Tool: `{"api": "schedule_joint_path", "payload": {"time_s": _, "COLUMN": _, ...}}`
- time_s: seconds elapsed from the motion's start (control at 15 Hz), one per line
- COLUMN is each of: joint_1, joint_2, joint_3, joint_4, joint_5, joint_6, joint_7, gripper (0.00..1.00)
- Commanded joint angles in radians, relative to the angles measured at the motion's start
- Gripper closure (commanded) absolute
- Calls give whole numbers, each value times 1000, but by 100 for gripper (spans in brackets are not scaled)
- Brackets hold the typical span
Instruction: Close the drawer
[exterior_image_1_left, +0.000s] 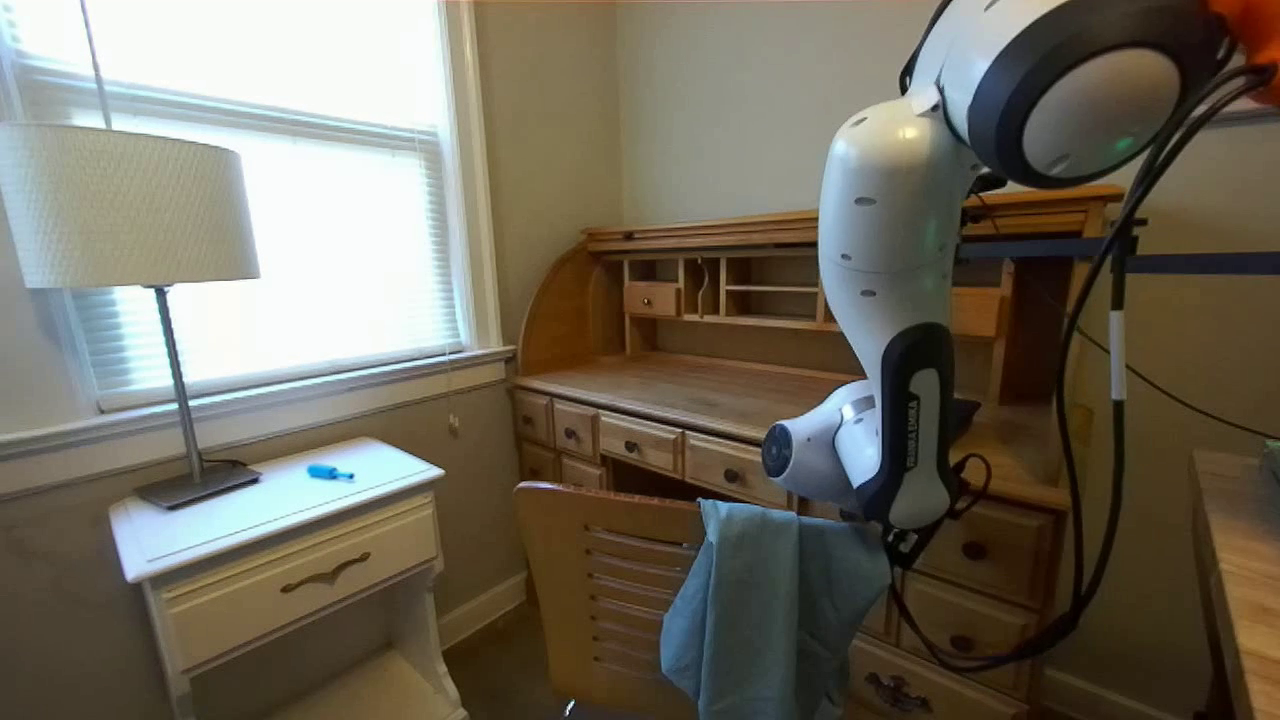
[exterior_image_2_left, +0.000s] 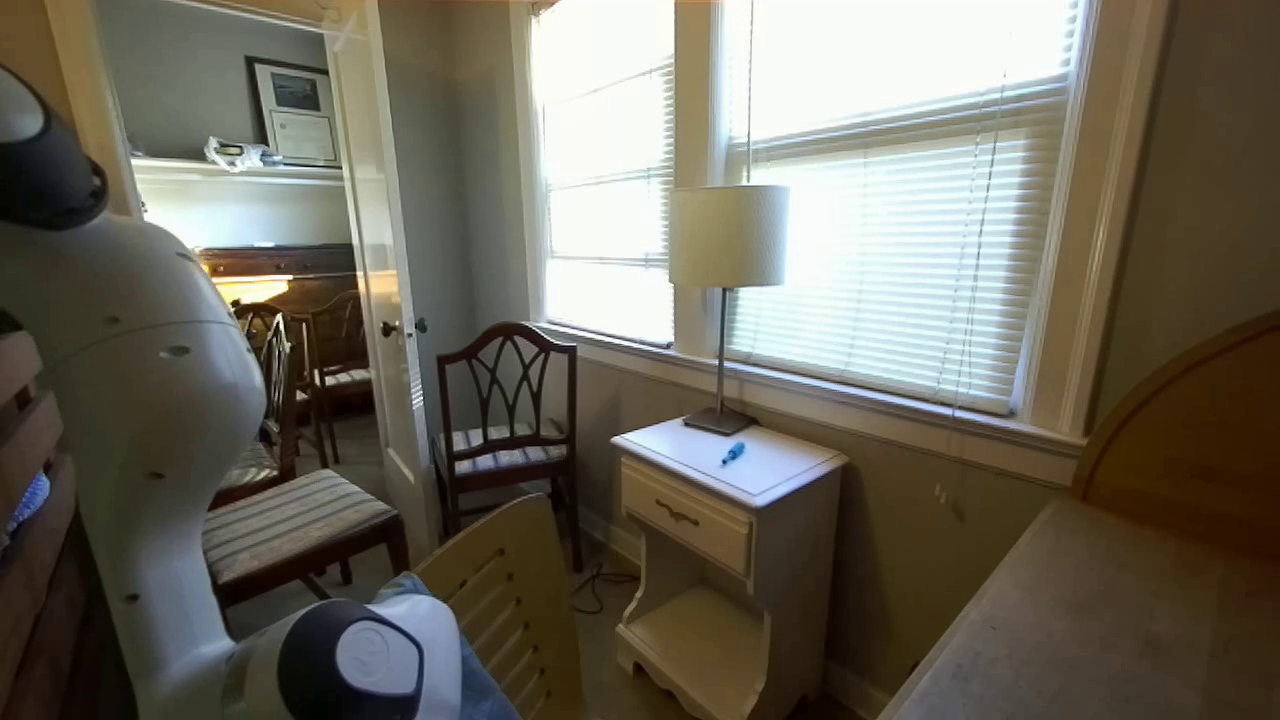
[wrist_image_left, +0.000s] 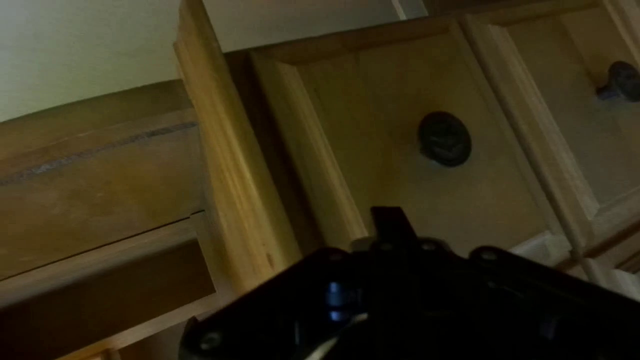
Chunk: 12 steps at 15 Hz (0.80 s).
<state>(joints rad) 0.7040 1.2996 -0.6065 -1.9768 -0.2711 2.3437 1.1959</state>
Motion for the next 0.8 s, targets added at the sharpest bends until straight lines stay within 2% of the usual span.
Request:
{"api": "schedule_joint_path", "payload": {"time_s": 0.0, "joint_1": -32, "joint_2": -158, "joint_3": -2, "joint_4": -122, "joint_5": -35, "joint_6": 43, "joint_7": 3, "gripper": 100}}
{"api": "schedule_joint_path", "payload": {"time_s": 0.2, "joint_1": -34, "joint_2": -242, "joint_3": -31, "joint_4": -210, "joint_5": -54, "joint_6": 205, "joint_7": 8, "gripper": 100}}
{"api": "schedule_joint_path", "payload": {"time_s": 0.33, "joint_1": -6, "joint_2": -273, "joint_3": -74, "joint_4": -271, "joint_5": -76, "joint_6": 352, "joint_7": 6, "gripper": 100}}
{"api": "schedule_joint_path", "payload": {"time_s": 0.53, "joint_1": 105, "joint_2": -249, "joint_3": -190, "joint_4": -350, "joint_5": -130, "joint_6": 559, "joint_7": -14, "gripper": 100}}
{"api": "schedule_joint_path", "payload": {"time_s": 0.73, "joint_1": 242, "joint_2": -213, "joint_3": -322, "joint_4": -449, "joint_5": -97, "joint_6": 753, "joint_7": -104, "gripper": 100}}
